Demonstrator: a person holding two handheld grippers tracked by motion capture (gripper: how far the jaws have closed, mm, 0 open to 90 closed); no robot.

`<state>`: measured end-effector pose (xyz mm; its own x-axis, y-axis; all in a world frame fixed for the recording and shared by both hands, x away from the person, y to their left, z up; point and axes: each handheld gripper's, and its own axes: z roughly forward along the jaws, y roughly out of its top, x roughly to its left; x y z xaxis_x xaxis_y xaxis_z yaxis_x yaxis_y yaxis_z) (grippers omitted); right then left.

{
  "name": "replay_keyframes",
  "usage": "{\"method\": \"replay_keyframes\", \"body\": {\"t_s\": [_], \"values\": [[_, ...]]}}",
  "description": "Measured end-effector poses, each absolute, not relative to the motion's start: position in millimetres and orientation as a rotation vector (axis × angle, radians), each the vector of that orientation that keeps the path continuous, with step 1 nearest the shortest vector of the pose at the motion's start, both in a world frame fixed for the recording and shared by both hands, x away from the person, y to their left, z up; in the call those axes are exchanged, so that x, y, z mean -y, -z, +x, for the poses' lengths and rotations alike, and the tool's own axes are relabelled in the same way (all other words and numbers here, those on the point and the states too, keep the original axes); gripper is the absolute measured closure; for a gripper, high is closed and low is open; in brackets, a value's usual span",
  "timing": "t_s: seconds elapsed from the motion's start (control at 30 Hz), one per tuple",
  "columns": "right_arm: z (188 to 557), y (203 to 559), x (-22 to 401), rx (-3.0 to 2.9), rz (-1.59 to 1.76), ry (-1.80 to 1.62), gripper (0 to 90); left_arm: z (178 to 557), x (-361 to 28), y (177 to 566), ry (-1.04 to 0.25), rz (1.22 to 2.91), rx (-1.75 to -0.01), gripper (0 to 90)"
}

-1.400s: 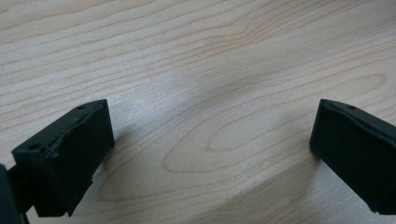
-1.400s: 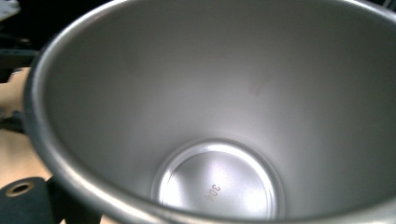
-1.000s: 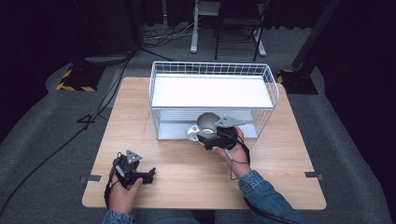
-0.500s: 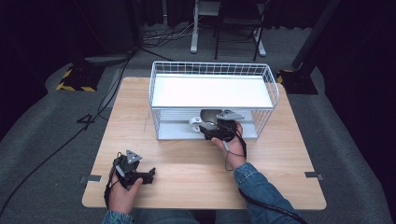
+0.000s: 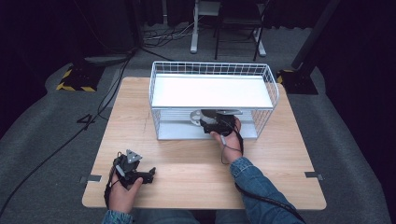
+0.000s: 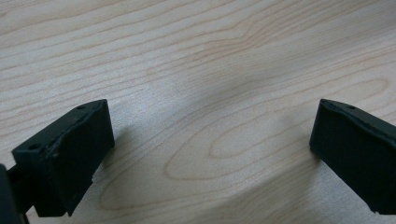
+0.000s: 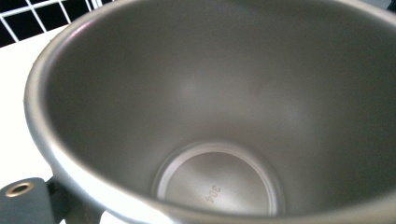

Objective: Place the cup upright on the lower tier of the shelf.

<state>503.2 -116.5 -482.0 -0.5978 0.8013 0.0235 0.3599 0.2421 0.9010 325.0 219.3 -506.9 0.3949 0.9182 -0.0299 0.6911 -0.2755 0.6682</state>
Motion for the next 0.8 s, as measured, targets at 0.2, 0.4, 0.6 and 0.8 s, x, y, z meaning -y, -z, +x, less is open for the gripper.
{"method": "replay_keyframes", "body": {"t_s": [0.2, 0.4, 0.6, 0.8], "values": [[504.2, 485.0, 115.4, -2.042, 1.057, -1.325, 8.0, 325.1, -219.3, 507.0, -0.49, 2.055, -1.37, 0.1], [504.3, 485.1, 116.1, -2.046, 1.053, -1.33, 8.0, 325.0, -219.3, 506.9, -0.49, 2.056, -1.37, 0.1], [506.4, 487.4, 117.4, -2.047, 1.025, -1.362, 7.5, 325.1, -219.3, 507.0, -0.49, 2.055, -1.37, 0.1], [507.7, 490.4, 116.9, -2.052, 0.995, -1.33, 5.0, 325.0, -219.3, 506.9, -0.49, 2.056, -1.37, 0.1]]}}
